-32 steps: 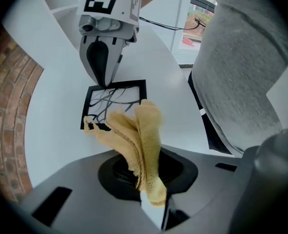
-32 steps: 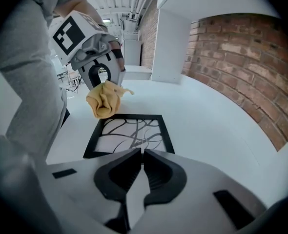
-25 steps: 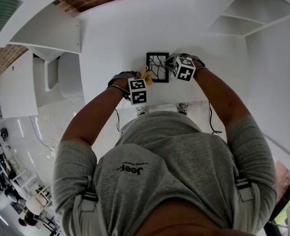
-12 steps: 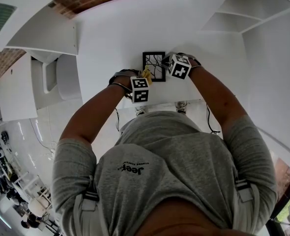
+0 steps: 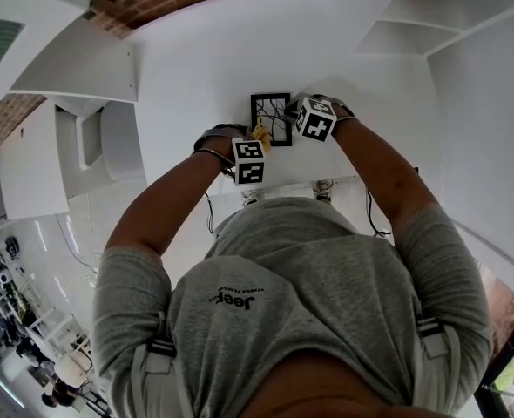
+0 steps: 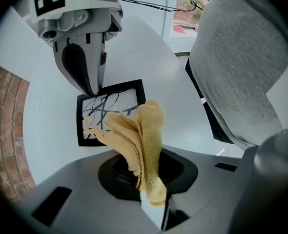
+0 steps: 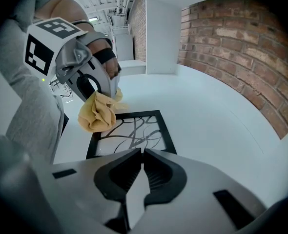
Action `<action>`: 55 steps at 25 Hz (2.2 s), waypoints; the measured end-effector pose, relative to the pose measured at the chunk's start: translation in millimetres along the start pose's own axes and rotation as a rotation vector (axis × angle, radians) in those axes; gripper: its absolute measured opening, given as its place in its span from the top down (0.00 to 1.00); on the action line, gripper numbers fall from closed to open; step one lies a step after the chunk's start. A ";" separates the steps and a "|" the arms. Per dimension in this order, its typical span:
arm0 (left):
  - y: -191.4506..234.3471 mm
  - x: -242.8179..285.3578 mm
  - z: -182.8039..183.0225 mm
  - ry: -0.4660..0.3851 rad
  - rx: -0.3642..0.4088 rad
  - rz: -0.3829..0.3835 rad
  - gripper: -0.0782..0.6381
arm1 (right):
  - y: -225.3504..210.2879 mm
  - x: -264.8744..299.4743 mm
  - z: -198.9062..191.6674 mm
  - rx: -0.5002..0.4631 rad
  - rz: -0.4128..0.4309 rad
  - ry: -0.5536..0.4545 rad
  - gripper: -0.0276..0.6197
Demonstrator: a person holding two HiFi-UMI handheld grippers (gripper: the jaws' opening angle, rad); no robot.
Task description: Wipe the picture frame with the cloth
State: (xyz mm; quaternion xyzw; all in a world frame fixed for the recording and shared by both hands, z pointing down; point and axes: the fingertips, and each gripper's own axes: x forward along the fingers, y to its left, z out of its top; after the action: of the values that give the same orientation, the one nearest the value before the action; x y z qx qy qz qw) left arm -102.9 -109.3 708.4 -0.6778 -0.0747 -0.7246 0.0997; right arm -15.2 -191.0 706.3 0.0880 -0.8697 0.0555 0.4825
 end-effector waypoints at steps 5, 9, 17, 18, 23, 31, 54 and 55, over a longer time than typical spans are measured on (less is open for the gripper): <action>0.7 0.9 0.9 0.004 0.006 -0.008 0.78 | 0.2 0.5 0.1 0.000 -0.002 0.001 0.91; 0.5 1.0 1.4 0.001 0.004 -0.005 0.78 | 0.4 1.2 0.1 0.001 -0.004 0.001 0.91; 5.4 -7.5 11.4 -0.060 -0.052 -0.008 0.78 | -0.3 0.9 -0.1 0.003 -0.009 -0.001 0.91; 6.2 -9.3 16.8 -0.080 -0.067 -0.013 0.78 | -0.3 1.1 -0.6 0.003 -0.009 -0.001 0.91; 10.2 -6.3 33.8 -0.070 -0.035 -0.011 0.78 | -0.1 1.2 0.5 0.005 -0.013 -0.003 0.91; 17.1 -4.6 62.2 -0.077 0.013 0.009 0.78 | -1.2 2.7 0.2 0.010 -0.021 -0.008 0.91; 16.3 -29.0 79.9 -0.265 -0.090 0.141 0.78 | -2.3 0.5 -1.9 0.053 -0.038 -0.051 0.91; 14.3 -30.9 74.1 -0.274 -0.121 0.143 0.78 | -2.4 0.3 -1.8 0.052 -0.040 -0.050 0.91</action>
State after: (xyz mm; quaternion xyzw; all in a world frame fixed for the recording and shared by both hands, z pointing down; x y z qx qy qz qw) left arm -25.8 -103.8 682.4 -0.7788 0.0045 -0.6195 0.0987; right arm -13.3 -193.1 707.5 0.1195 -0.8777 0.0664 0.4594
